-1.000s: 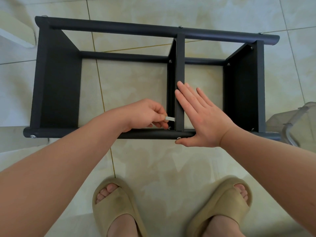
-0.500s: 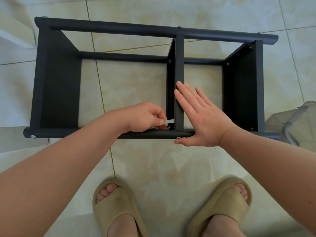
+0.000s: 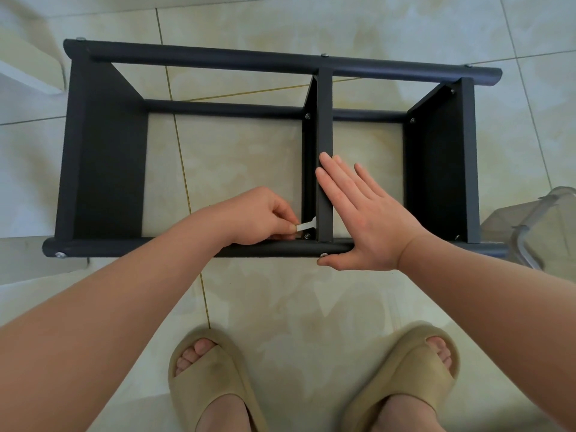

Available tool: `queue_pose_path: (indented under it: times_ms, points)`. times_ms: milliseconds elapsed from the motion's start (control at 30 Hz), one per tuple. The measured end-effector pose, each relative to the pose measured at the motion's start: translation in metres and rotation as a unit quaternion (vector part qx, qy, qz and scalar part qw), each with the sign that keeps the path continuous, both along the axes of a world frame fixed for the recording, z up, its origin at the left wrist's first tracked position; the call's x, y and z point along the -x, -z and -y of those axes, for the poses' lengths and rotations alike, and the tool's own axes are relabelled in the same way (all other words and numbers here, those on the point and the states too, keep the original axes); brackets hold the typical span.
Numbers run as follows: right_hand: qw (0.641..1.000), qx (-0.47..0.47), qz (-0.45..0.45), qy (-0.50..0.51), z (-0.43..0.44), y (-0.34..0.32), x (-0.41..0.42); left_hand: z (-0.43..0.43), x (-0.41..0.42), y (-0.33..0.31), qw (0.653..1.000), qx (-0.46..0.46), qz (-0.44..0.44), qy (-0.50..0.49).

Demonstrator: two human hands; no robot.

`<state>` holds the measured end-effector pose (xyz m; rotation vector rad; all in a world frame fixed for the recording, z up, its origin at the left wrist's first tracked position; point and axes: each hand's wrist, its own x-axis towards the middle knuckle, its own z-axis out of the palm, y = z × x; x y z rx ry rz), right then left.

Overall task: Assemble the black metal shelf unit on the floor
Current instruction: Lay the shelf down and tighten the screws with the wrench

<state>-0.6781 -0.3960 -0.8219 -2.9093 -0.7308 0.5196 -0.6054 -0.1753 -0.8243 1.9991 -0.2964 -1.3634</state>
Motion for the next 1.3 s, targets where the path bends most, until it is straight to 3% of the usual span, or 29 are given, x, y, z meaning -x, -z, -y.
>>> queue_pose_path:
  times_ms: [167,267,367,467,667,867,1033,1300]
  points:
    - [1.0,0.001,-0.002,0.0,0.0,0.0,0.0,0.003,-0.004,0.0,0.996,-0.008,0.091,0.0]
    - [1.0,0.001,-0.004,-0.001,0.0,-0.001,0.0,0.01,-0.003,0.003,0.994,0.02,0.102,-0.036]
    - [1.0,0.004,-0.006,-0.001,0.0,-0.001,-0.001,0.016,0.0,0.004,0.985,0.056,-0.034,-0.157]
    - [1.0,0.002,-0.008,0.0,0.0,-0.002,-0.001,0.02,0.001,0.002,0.936,0.086,-0.202,-0.274]
    - [1.0,0.001,-0.011,0.001,-0.001,-0.003,-0.001,0.025,-0.002,0.002,0.887,0.102,-0.272,-0.358]
    - [1.0,0.002,-0.012,0.001,-0.001,-0.003,-0.001,0.03,0.002,0.009,0.943,0.063,-0.13,-0.299]
    - [1.0,-0.001,-0.008,0.001,0.0,-0.002,-0.001,0.031,0.001,0.007,0.935,0.079,-0.15,-0.31]
    - [1.0,-0.003,-0.003,0.001,0.0,-0.001,0.0,0.027,0.002,0.005,0.958,0.043,-0.141,-0.245]
